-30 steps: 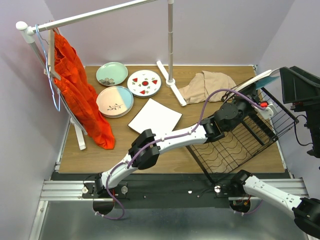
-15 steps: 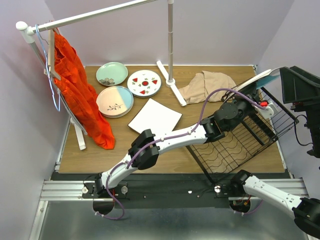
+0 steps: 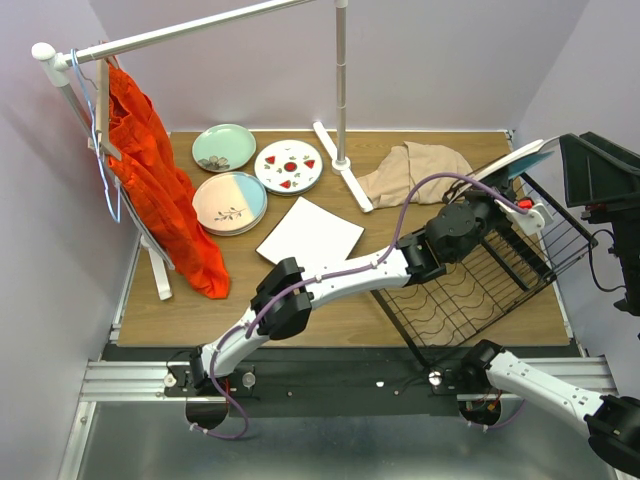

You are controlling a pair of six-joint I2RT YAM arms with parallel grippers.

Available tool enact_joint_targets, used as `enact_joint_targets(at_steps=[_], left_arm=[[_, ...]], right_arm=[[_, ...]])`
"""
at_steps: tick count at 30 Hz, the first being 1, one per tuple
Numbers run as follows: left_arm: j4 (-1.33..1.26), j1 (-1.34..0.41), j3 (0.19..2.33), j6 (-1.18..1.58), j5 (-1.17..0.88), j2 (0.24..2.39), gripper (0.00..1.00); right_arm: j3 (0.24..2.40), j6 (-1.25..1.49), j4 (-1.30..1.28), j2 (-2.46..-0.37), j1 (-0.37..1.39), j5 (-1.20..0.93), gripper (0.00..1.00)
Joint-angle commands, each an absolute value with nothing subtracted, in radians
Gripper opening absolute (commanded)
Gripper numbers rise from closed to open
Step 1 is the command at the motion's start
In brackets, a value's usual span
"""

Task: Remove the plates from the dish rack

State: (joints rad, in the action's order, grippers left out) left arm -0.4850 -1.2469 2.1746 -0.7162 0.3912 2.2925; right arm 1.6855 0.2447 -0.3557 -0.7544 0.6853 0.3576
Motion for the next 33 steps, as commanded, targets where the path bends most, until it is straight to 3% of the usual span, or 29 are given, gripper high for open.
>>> enact_joint_targets(at_steps=[1,33], left_arm=[[-0.614,-1.284,2.220,-0.706,0.390,2.203,0.00],[-0.617,-1.330,2.275,-0.750,0.397,2.181,0.00]], right_arm=[[1.681,0.232,-0.333,-0.756,0.683,0.380,0.64],[1.684,0.227,-0.331,-0.747,0.681,0.390,0.64]])
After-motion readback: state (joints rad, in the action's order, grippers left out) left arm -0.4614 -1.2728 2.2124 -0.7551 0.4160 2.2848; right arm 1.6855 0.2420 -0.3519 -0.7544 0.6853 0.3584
